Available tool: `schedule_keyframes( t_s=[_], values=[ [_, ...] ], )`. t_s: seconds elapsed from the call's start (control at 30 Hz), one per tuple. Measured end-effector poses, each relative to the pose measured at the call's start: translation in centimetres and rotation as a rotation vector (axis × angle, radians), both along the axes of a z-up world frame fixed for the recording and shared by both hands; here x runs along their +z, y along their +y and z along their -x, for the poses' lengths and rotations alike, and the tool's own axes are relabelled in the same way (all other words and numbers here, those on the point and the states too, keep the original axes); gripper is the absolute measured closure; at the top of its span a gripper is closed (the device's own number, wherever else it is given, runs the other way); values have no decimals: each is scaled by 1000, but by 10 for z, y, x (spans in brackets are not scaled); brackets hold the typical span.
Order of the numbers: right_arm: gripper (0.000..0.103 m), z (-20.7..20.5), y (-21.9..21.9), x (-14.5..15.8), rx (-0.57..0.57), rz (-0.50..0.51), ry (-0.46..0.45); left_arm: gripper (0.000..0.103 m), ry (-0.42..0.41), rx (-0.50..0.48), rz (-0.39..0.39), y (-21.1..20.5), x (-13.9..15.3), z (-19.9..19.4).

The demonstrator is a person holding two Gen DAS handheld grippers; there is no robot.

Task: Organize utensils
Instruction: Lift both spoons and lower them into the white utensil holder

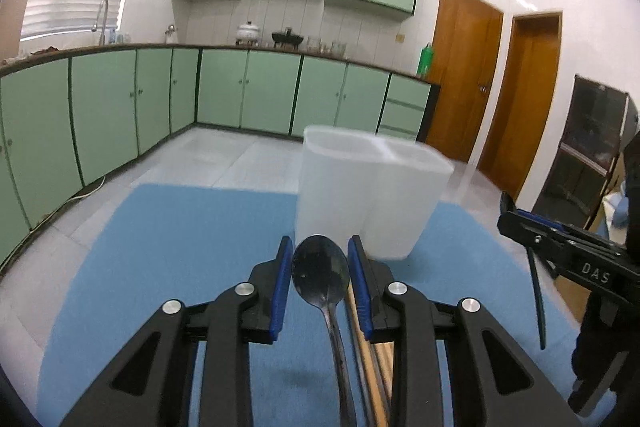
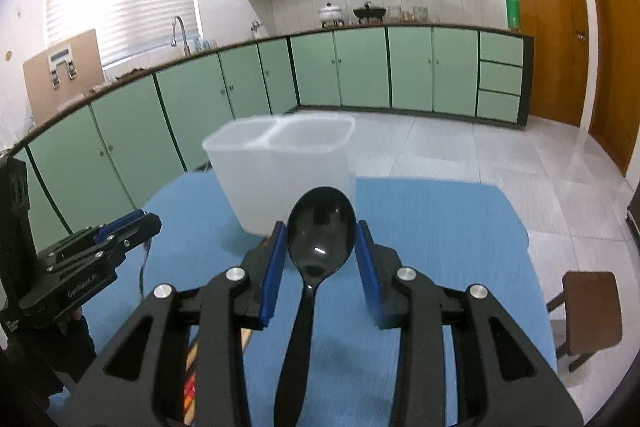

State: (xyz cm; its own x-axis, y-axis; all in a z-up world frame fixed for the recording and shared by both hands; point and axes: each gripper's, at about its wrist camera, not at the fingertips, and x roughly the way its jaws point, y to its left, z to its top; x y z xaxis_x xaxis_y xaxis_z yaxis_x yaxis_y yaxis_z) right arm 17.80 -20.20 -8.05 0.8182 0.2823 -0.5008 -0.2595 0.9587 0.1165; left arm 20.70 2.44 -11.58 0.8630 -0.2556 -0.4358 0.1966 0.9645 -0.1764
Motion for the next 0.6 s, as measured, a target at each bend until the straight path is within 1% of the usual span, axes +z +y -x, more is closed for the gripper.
schedule_keyframes(
  t_s=[0.23,0.3,0.37,0.47,0.53,0.6],
  values=[
    [70,-20,-9,33,14,-54,-62,75,-77,-12,13,-7,44,-8],
    [70,-25,-12,47,20,-69,-91,75,-105,-12,15,-7,53,-16],
    [70,-31,-14,58,24,-83,-119,75,-143,-15,23,-8,69,-16],
    [70,-43,-20,74,21,-108,-190,75,-189,-16,34,-12,89,-15],
    [70,-57,-26,81,11,-146,-230,75,-223,-12,39,-13,105,-21],
    [70,-73,-34,85,7,-189,-240,75,-253,-10,37,-15,117,-29]
  ],
)
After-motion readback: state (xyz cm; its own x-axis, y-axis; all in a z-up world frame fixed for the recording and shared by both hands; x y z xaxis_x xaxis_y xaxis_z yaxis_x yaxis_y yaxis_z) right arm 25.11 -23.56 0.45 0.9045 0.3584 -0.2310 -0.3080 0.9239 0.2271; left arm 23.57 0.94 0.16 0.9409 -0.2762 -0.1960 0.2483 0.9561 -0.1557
